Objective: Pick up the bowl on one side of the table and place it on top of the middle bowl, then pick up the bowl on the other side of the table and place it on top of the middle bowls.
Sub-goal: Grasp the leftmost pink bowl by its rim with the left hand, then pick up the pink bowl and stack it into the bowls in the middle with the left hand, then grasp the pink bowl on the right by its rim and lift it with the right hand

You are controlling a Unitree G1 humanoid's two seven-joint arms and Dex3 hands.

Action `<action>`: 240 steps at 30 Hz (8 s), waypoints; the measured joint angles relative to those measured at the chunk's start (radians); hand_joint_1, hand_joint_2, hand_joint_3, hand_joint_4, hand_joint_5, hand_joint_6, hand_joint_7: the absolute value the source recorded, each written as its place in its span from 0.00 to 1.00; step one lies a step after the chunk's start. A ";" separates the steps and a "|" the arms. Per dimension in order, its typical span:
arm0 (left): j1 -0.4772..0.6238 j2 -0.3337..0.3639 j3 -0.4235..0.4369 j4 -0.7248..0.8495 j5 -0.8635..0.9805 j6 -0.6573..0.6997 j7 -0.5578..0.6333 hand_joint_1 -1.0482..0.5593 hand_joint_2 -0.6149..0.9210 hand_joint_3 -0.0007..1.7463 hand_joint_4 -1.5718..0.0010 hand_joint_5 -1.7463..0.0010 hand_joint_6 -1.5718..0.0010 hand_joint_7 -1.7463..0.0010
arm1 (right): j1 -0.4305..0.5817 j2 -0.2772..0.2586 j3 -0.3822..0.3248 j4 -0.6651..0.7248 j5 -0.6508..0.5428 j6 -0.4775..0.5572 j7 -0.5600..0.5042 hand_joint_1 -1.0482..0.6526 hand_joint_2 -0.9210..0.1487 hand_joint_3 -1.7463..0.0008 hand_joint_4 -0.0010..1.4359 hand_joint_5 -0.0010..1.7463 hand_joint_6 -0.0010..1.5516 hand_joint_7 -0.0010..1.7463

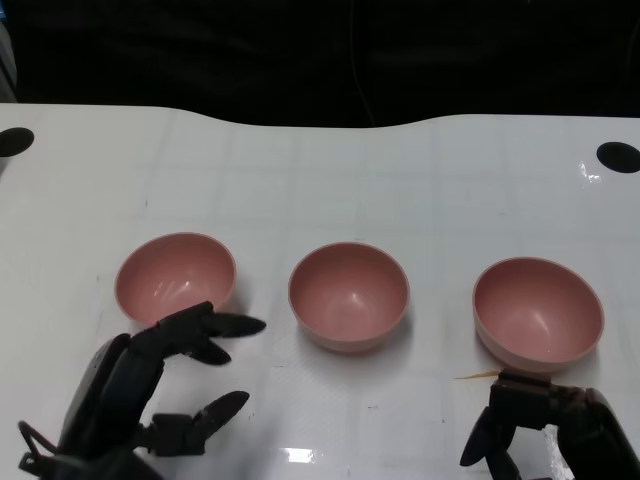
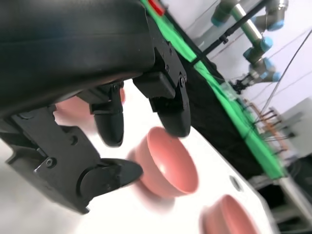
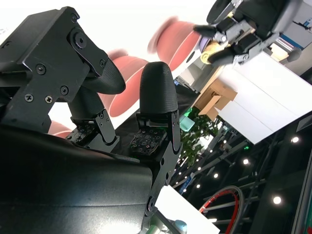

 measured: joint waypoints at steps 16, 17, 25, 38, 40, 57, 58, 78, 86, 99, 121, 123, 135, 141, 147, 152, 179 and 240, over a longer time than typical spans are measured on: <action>-0.103 0.083 -0.155 -0.158 0.561 0.467 0.096 0.35 0.97 0.00 0.82 0.70 0.75 1.00 | 0.002 0.002 0.001 -0.003 -0.009 0.016 -0.001 0.62 0.65 0.11 0.58 1.00 0.56 0.75; -0.113 0.085 -0.168 -0.150 0.576 0.483 0.106 0.35 0.97 0.00 0.83 0.70 0.76 1.00 | 0.003 0.001 0.000 -0.003 -0.009 0.016 -0.001 0.62 0.65 0.11 0.58 1.00 0.56 0.75; -0.204 0.079 -0.283 -0.027 0.679 0.643 0.145 0.35 0.98 0.00 0.80 0.75 0.77 1.00 | 0.001 0.001 0.001 -0.003 -0.012 0.017 -0.002 0.62 0.66 0.10 0.59 1.00 0.56 0.74; -0.393 0.046 -0.412 0.284 0.700 0.840 0.163 0.34 1.00 0.01 0.70 0.88 0.76 1.00 | 0.008 0.002 0.001 -0.008 -0.030 0.017 -0.009 0.62 0.66 0.10 0.58 1.00 0.56 0.74; -0.422 0.038 -0.429 0.335 0.682 0.851 0.163 0.34 1.00 0.01 0.69 0.88 0.75 1.00 | 0.009 0.002 0.001 -0.009 -0.031 0.017 -0.010 0.62 0.66 0.10 0.58 1.00 0.56 0.74; -0.574 0.090 -0.514 0.686 0.556 0.506 0.506 0.49 1.00 0.06 0.49 0.00 0.43 0.53 | 0.016 0.001 0.002 -0.030 -0.042 0.035 -0.011 0.62 0.66 0.10 0.59 1.00 0.57 0.74; -0.574 0.092 -0.518 0.683 0.557 0.501 0.515 0.48 1.00 0.05 0.49 0.00 0.39 0.62 | 0.016 0.001 0.002 -0.030 -0.042 0.035 -0.011 0.62 0.66 0.10 0.59 1.00 0.57 0.74; -0.570 0.154 -0.506 0.270 0.502 0.355 0.497 0.52 0.70 0.61 0.44 0.00 0.48 0.18 | 0.013 0.001 0.003 -0.028 -0.049 0.036 -0.020 0.62 0.64 0.12 0.58 1.00 0.56 0.74; -0.572 0.132 -0.511 0.184 0.431 0.294 0.277 0.53 0.76 0.50 0.46 0.01 0.46 0.22 | 0.013 0.001 0.005 -0.028 -0.049 0.037 -0.020 0.63 0.63 0.12 0.58 1.00 0.56 0.74; -0.582 0.087 -0.551 0.296 0.403 0.183 0.157 0.50 0.90 0.28 0.54 0.30 0.48 0.64 | 0.017 0.001 0.007 -0.033 -0.049 0.047 -0.019 0.63 0.63 0.13 0.57 1.00 0.55 0.74; -0.490 0.157 -0.529 0.048 0.466 0.360 -0.040 0.16 1.00 0.28 0.96 0.92 0.90 0.98 | 0.017 0.001 0.009 -0.034 -0.040 0.047 -0.007 0.63 0.64 0.13 0.57 1.00 0.55 0.74; -0.454 0.164 -0.498 0.039 0.425 0.320 -0.006 0.19 1.00 0.26 0.93 0.90 0.88 0.97 | 0.018 0.001 0.009 -0.034 -0.039 0.048 -0.006 0.63 0.64 0.12 0.58 1.00 0.55 0.74; -0.262 0.176 -0.323 0.038 0.231 0.016 0.209 0.38 1.00 0.15 0.77 0.65 0.67 0.93 | 0.016 0.001 0.008 -0.034 -0.037 0.047 -0.008 0.63 0.64 0.12 0.58 1.00 0.56 0.75; -0.170 0.178 -0.248 0.058 0.161 -0.099 0.249 0.47 1.00 0.12 0.64 0.51 0.53 0.88 | 0.019 0.001 0.007 -0.035 -0.037 0.047 -0.008 0.64 0.64 0.12 0.59 1.00 0.56 0.75; -0.062 0.160 -0.179 0.137 0.029 -0.306 0.287 0.61 0.90 0.28 0.53 0.31 0.48 0.60 | 0.024 0.001 0.006 -0.045 -0.036 0.047 -0.008 0.63 0.64 0.13 0.59 1.00 0.56 0.75; -0.016 0.130 -0.143 0.176 -0.029 -0.375 0.283 0.67 0.72 0.65 0.50 0.15 0.47 0.39 | 0.028 0.000 0.005 -0.055 -0.030 0.047 -0.007 0.63 0.64 0.13 0.58 1.00 0.56 0.73; 0.029 0.043 -0.079 0.210 -0.192 -0.338 0.102 0.64 0.63 0.83 0.43 0.02 0.47 0.14 | 0.116 -0.004 -0.109 -0.469 -0.184 0.589 0.006 0.34 0.05 0.99 0.25 0.28 0.31 0.02; 0.024 0.026 -0.062 0.212 -0.161 -0.342 0.074 0.66 0.66 0.80 0.46 0.02 0.49 0.14 | -0.253 -0.138 0.222 -0.105 -0.506 1.119 0.012 0.57 0.01 0.97 0.61 0.94 0.62 0.57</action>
